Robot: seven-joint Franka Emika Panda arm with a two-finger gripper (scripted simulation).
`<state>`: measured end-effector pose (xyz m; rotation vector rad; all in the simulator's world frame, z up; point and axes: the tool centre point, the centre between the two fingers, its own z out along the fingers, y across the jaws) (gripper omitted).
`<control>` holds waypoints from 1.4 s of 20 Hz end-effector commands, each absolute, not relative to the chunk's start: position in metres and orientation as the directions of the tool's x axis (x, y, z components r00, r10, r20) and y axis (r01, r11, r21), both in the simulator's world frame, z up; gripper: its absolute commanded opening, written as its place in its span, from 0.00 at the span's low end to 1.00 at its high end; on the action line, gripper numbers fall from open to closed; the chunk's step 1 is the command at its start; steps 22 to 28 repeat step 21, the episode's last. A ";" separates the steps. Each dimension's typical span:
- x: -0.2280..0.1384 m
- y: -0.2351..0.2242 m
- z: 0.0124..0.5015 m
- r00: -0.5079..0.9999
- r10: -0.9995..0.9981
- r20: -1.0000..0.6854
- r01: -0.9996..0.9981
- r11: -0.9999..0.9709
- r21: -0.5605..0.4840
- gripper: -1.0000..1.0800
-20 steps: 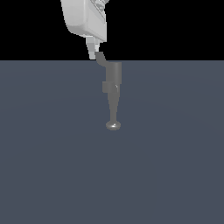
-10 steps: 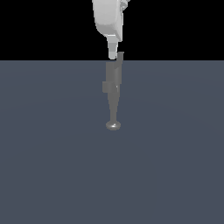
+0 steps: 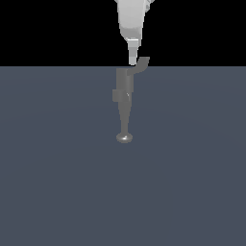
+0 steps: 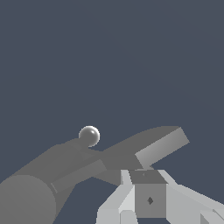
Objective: Turn on the faucet by rotating a designated handle.
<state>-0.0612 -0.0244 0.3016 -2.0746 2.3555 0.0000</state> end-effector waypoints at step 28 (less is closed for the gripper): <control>-0.020 -0.104 0.300 -0.166 -0.986 0.000 -0.986 0.166 0.000 0.00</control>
